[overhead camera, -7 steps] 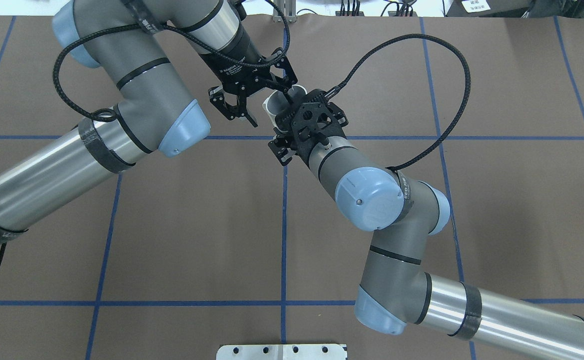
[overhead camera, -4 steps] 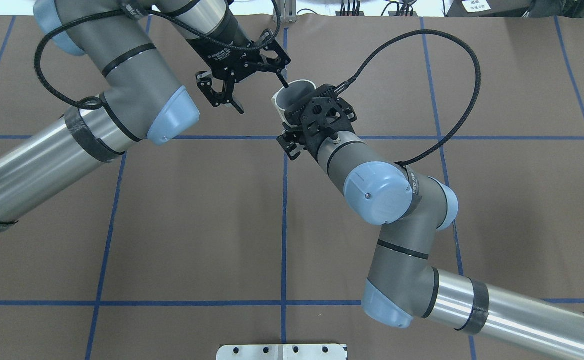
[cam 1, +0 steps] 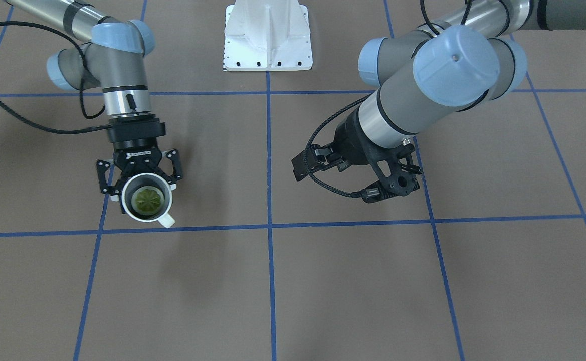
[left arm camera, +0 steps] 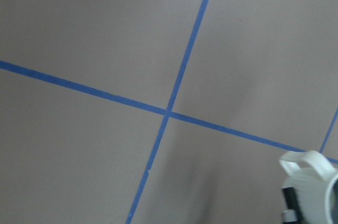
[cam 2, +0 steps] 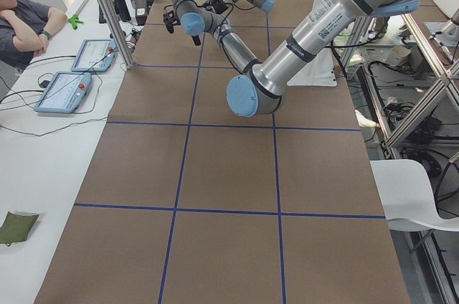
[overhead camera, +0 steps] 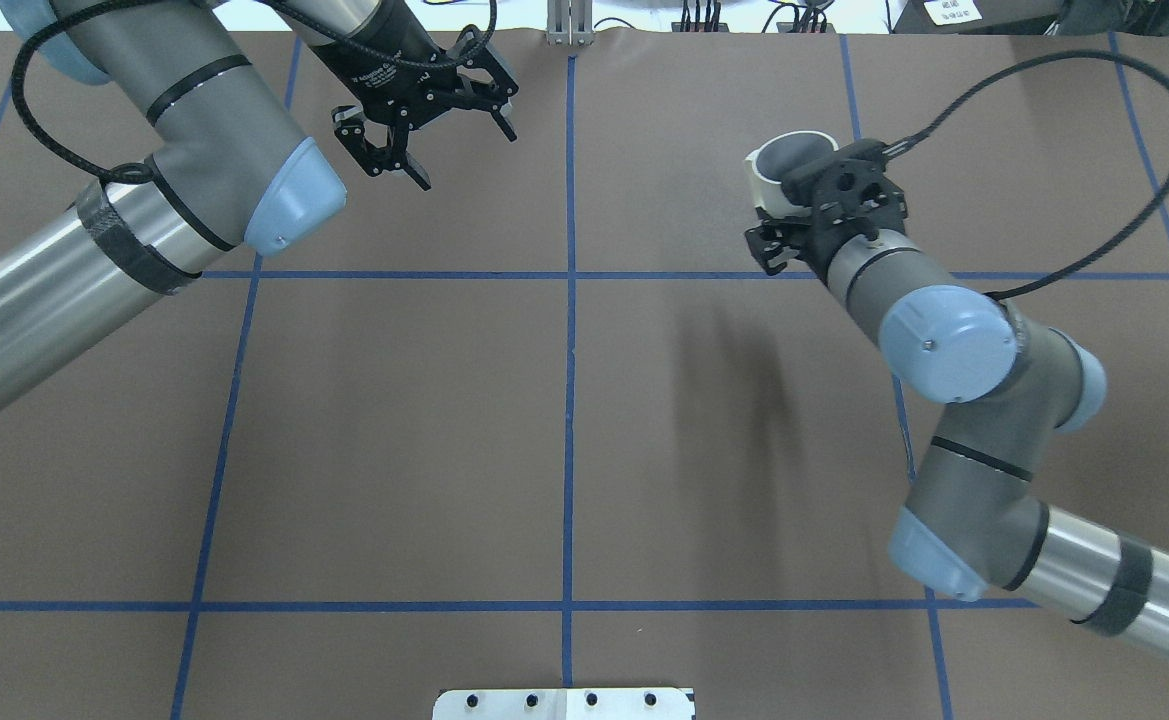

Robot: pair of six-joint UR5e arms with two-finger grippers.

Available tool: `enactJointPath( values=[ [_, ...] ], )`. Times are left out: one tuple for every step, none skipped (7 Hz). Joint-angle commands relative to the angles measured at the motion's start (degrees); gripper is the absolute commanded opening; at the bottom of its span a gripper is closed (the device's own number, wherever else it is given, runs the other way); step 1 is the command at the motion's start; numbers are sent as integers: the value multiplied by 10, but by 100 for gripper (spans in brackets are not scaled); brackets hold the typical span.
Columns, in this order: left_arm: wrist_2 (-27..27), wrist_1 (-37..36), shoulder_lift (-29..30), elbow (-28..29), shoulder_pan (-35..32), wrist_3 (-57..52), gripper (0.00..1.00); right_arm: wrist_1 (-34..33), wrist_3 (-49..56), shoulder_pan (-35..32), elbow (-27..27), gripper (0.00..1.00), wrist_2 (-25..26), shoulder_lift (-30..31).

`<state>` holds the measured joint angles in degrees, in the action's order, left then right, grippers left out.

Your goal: Left arm hands cup to right arm to dump lemon

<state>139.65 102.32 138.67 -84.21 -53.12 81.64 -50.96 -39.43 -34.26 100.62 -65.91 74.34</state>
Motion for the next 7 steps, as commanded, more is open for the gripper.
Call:
enactJointPath(
  values=[
    [-4, -2, -7, 10, -13, -24, 100, 147, -23, -53, 19, 5, -70, 138],
    [-11, -3, -19, 10, -21, -47, 100, 234, -59, -74, 26, 5, -104, 216],
    [-42, -3, -29, 9, -28, -76, 100, 333, -107, -108, 25, 4, -163, 287],
    [-73, -3, -44, 10, -26, -116, 100, 406, -136, -147, 18, 8, -219, 343],
    [-82, -3, -52, 10, -24, -132, 100, 481, -188, -169, 6, 8, -229, 390],
    [-82, -3, -51, 8, -23, -133, 100, 562, -195, -206, -42, 8, -271, 409],
    [-83, -3, -50, 5, -22, -133, 100, 628, -195, -287, -110, 8, -362, 397]
  ],
)
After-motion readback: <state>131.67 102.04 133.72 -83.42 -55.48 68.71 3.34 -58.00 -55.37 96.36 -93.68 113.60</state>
